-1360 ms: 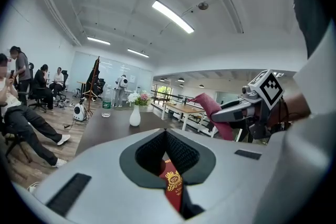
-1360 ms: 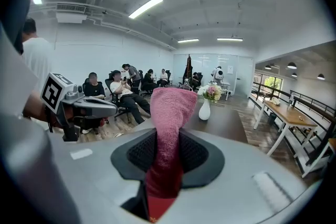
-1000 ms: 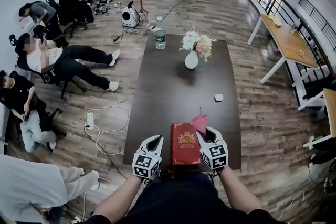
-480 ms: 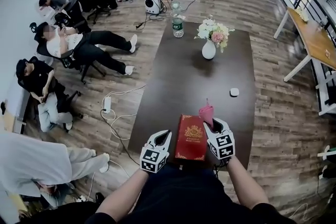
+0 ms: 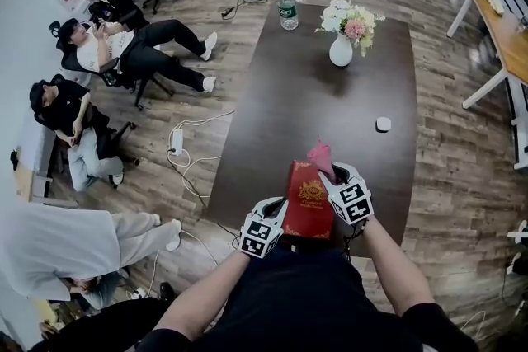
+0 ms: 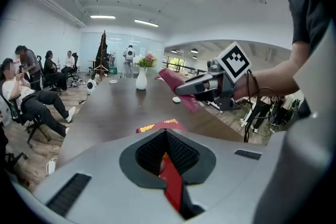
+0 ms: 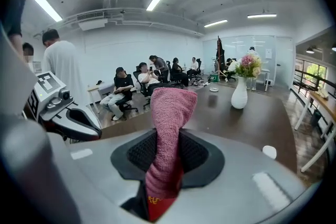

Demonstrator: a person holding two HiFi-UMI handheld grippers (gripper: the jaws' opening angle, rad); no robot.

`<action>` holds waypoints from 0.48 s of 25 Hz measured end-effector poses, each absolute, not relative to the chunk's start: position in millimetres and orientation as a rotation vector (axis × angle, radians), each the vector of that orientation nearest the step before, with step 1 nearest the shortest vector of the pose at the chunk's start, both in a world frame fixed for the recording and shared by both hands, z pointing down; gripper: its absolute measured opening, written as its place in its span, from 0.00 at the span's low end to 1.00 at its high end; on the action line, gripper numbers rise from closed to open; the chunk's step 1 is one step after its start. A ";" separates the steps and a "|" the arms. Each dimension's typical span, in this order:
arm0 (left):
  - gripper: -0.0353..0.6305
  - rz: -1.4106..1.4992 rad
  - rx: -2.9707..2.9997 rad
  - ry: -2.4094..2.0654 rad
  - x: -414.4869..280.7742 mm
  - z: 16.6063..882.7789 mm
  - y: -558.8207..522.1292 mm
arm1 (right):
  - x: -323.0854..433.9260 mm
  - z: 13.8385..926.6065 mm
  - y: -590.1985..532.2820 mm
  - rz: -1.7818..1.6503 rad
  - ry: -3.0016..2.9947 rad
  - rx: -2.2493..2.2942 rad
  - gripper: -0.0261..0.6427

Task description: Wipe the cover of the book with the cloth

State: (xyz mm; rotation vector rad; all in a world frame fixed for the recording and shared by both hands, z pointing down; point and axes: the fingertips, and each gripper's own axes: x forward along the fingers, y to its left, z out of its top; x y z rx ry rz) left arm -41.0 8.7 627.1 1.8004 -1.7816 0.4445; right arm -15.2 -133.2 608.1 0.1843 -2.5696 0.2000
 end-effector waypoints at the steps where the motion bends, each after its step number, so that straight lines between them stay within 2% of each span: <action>1: 0.05 0.457 1.795 -1.758 -37.9 635.1 8.8 | -18.9 613.2 -132.7 0.193 -2.558 0.168 0.21; 12: 0.05 0.577 1.761 -1.564 -19.7 714.7 5.4 | -73.5 671.0 -123.3 0.092 -2.451 -0.007 0.21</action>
